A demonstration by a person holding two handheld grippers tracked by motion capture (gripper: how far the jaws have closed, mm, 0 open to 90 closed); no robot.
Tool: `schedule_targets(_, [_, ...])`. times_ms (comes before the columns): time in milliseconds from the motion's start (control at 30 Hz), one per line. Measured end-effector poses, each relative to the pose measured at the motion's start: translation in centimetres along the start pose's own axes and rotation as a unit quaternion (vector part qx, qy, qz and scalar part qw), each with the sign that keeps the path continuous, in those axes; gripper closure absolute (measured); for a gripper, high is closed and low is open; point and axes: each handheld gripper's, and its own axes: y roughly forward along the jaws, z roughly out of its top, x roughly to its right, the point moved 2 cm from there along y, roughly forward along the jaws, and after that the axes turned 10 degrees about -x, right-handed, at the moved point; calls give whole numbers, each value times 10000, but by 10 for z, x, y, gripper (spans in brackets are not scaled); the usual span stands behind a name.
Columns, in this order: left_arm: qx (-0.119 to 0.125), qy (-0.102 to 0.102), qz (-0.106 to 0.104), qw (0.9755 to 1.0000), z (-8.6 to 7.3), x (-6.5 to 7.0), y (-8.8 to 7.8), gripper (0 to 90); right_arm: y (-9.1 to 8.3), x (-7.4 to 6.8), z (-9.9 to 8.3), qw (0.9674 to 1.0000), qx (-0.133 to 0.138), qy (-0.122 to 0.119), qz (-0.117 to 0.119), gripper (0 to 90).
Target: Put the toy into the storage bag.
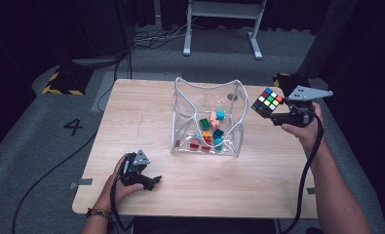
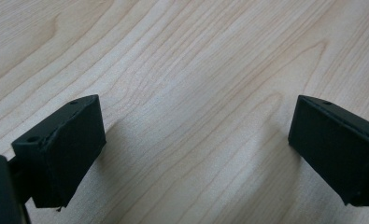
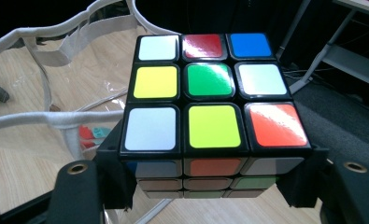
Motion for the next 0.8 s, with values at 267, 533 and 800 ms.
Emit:
schedule_targets(267, [3,-19,4,10000,0,0,0,40,8,-6,12,9999,-40,-92,27,341])
schedule_targets(533, [3,10,13,10000,0,0,0,40,14,-10,27,9997,-16,-213,79,341])
schedule_targets(800, [7,-12,13,10000,0,0,0,40,26,-18,39,9994,-85,-266,187,342])
